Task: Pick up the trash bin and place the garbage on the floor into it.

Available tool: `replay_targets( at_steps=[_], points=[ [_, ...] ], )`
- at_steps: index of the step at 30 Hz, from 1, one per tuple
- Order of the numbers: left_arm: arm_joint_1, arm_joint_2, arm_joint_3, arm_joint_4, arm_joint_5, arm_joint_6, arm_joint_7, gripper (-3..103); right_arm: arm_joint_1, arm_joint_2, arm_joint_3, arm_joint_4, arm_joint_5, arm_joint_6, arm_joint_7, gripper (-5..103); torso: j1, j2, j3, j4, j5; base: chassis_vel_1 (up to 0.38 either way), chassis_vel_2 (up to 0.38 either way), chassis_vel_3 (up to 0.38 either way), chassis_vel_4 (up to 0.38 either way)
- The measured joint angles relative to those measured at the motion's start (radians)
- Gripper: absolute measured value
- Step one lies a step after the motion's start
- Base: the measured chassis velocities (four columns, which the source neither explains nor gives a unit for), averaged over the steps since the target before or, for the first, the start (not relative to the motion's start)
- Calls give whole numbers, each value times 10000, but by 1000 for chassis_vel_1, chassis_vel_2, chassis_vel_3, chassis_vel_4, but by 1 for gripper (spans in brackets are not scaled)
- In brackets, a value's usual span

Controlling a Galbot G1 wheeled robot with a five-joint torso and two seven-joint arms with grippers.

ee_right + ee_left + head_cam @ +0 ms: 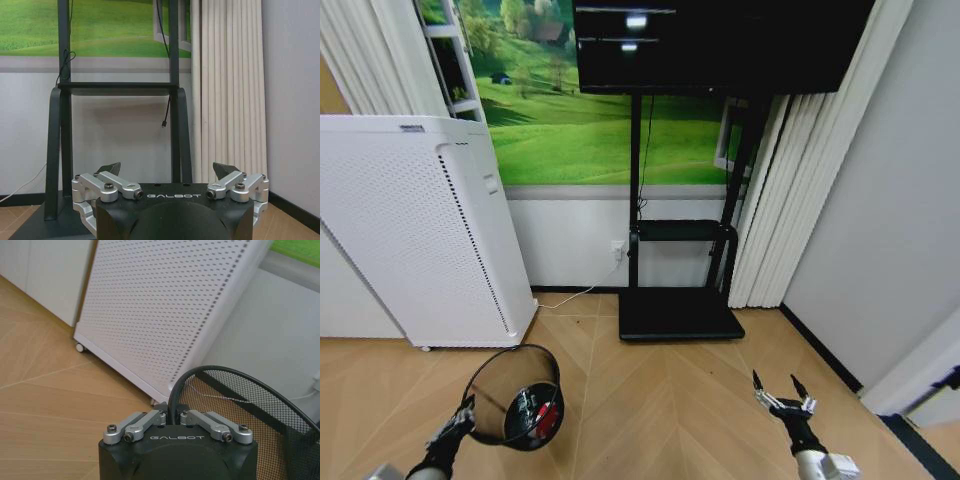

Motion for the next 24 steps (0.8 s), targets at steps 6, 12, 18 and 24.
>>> replay_targets(
  at_steps=[6,12,18,24],
  points=[
    [463,-178,-234,172,-359,-33,-44,7,30,42,58,-432,59,536,-23,100,0,0,2,-4,3,220,222,-232,-234],
    [641,-572,-185,617,-334,-151,-196,7,213,-41,18,-715,275,776,10,100,2,0,1,-2,-4,220,222,-197,-211],
    [675,-726,-172,878,-322,-271,-337,7,289,-148,56,-887,398,778,10,100,1,0,1,-1,1,58,41,-43,-67],
    [562,-688,-264,1416,-207,-334,-341,7,361,-190,95,-1194,527,820,10,100,1,0,2,-4,4,-49,-54,53,38]
  ],
)
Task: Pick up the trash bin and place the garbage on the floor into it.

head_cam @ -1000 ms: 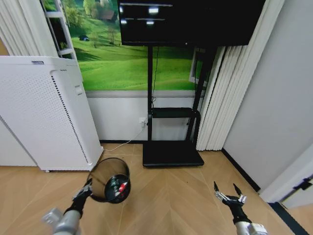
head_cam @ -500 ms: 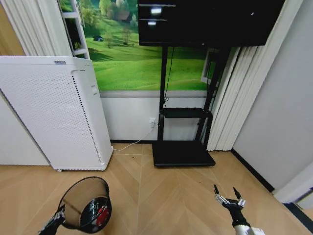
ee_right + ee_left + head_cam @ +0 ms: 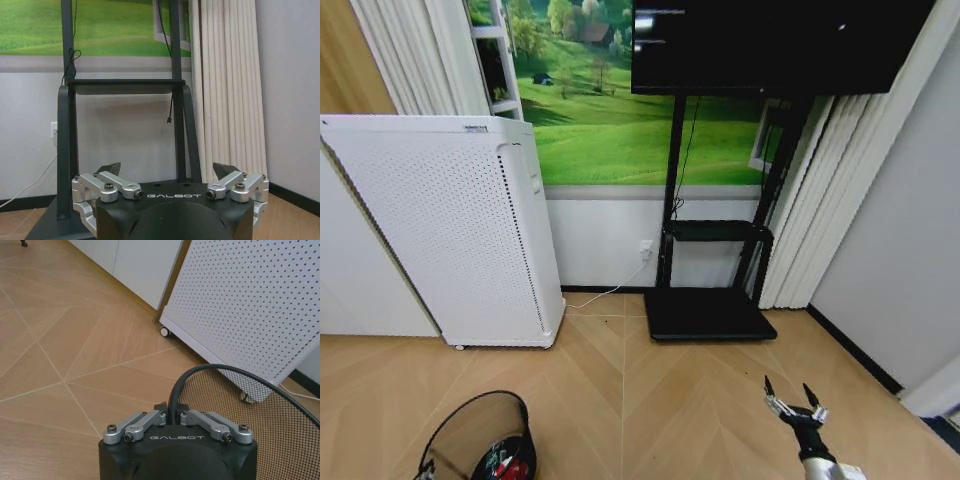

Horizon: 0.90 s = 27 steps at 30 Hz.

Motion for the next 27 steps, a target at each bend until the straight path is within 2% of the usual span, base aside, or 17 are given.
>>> replay_targets(
  at_steps=[9,15,21,27],
  points=[
    [-568,350,-29,1404,-3,-334,191,7,-14,28,37,-214,63,22,10,100,0,0,-1,3,-5,0,0,0,0],
    [-1010,675,139,2155,113,-394,553,7,-74,79,58,-123,47,15,28,100,0,-1,0,2,-4,0,0,0,0],
    [-1100,765,447,2335,250,-312,695,7,-94,102,83,-41,-6,-8,29,100,0,-1,0,1,-1,0,0,0,0],
    [-981,685,595,2354,735,-410,697,7,-115,141,149,-19,-16,-14,29,100,0,0,-1,1,-1,0,0,0,0]
  ],
)
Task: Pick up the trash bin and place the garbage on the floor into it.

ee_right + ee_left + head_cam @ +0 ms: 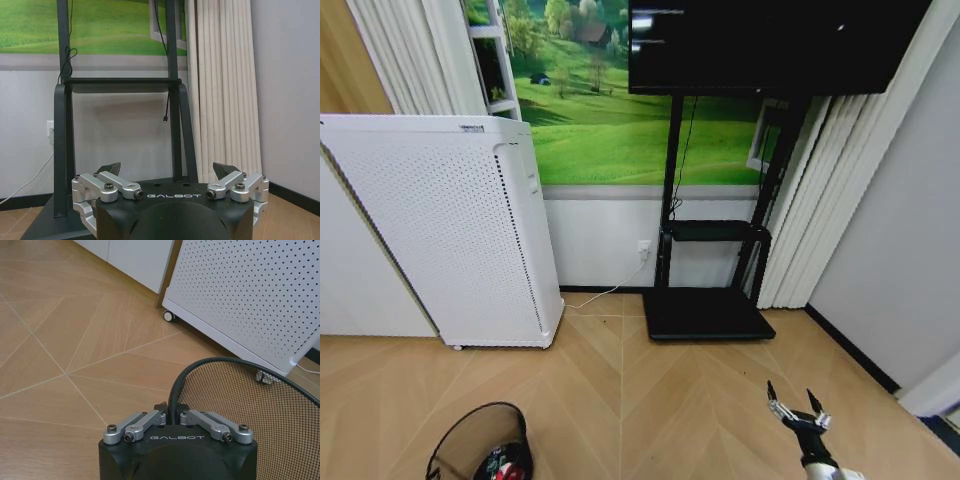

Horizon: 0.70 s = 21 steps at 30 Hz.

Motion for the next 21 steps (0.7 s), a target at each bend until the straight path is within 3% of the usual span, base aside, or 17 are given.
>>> replay_targets(
  at_steps=[7,15,18,21],
  points=[
    [275,-18,-157,-101,8,-12,-212,4,102,-94,35,-199,64,12,6,100,0,0,0,0,-1,0,0,0,0],
    [283,49,-528,134,306,-268,-246,36,166,-81,-67,-484,119,232,2,100,0,0,0,1,-2,0,0,0,0],
    [280,61,-605,123,357,-286,-214,42,147,-81,-79,-539,116,286,-6,100,0,-1,0,0,-2,0,0,0,0],
    [299,-37,-906,7,1340,-427,223,58,168,-135,-90,-701,88,375,-30,100,0,-1,1,0,-2,0,0,0,0]
  ],
)
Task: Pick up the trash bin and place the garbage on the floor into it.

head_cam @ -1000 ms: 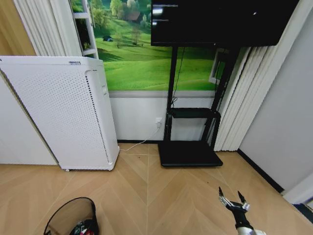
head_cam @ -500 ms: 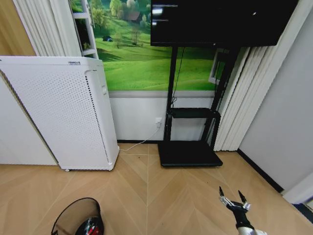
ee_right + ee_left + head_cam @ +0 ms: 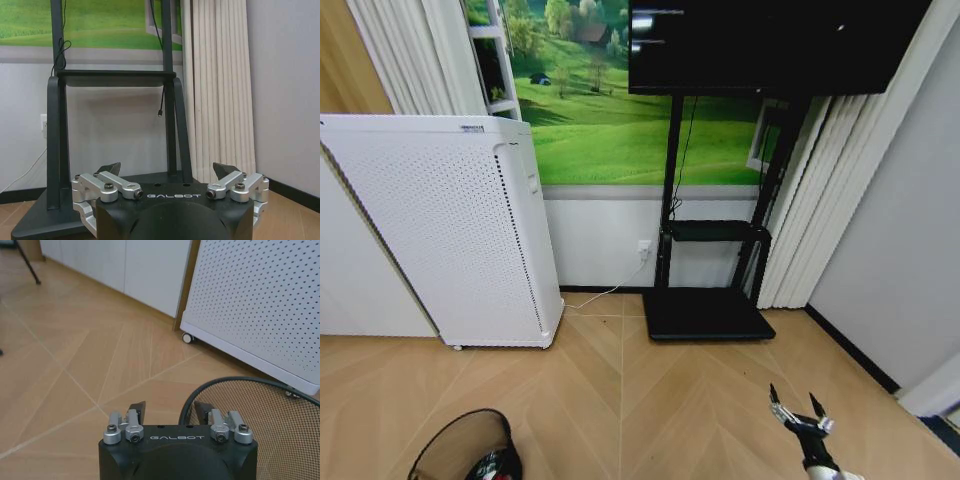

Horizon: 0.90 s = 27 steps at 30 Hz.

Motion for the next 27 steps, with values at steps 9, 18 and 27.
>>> replay_targets(
  at_steps=[9,18,27],
  points=[
    [61,-187,-399,-141,1818,-1791,1977,90,77,4,-100,-191,-52,94,-8,100,-1,-1,0,-1,-2,0,0,0,0],
    [799,-554,-1374,-2891,2629,-3215,4171,100,-145,28,-124,-77,-266,102,-515,100,0,-1,0,2,2,0,0,0,0],
    [327,-439,-277,-5742,3334,-2211,4278,100,-1889,392,269,2333,-477,-172,-1660,100,0,-1,0,-2,0,0,0,0,0]
  ],
)
